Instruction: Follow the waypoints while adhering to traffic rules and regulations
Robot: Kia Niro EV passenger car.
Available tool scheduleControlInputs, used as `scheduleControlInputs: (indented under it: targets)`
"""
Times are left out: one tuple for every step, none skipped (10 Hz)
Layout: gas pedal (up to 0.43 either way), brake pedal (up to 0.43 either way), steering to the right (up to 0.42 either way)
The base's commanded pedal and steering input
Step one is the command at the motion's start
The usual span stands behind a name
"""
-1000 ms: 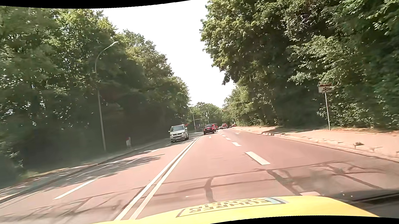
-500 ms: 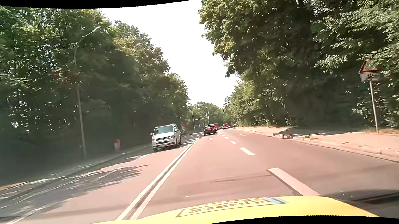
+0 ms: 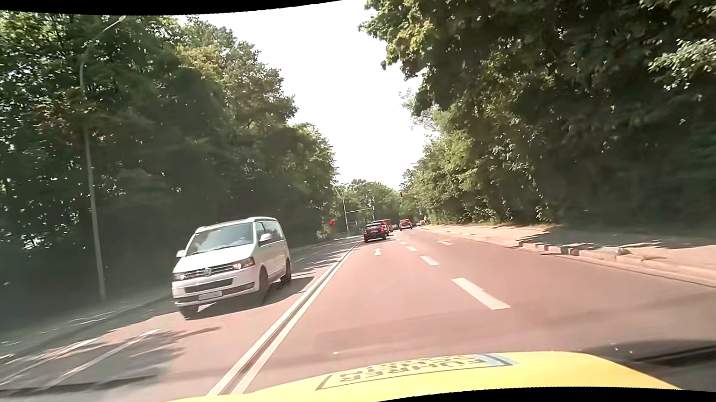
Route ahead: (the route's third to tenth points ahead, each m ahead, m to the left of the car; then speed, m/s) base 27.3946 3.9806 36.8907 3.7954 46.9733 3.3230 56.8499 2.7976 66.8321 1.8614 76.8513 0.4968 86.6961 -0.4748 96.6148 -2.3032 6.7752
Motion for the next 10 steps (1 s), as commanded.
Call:
scheduleControlInputs:
  targets:
    - [0.000,0.000,0.004]
    - [0.000,0.000,0.004]
    - [0.000,0.000,0.004]
    - [0.000,0.000,0.004]
    - [0.000,0.000,0.004]
    - [0.000,0.000,0.004]
    - [0.000,0.000,0.006]
    - [0.000,0.000,0.007]
    - [0.000,0.000,0.007]
    - [0.000,0.000,0.007]
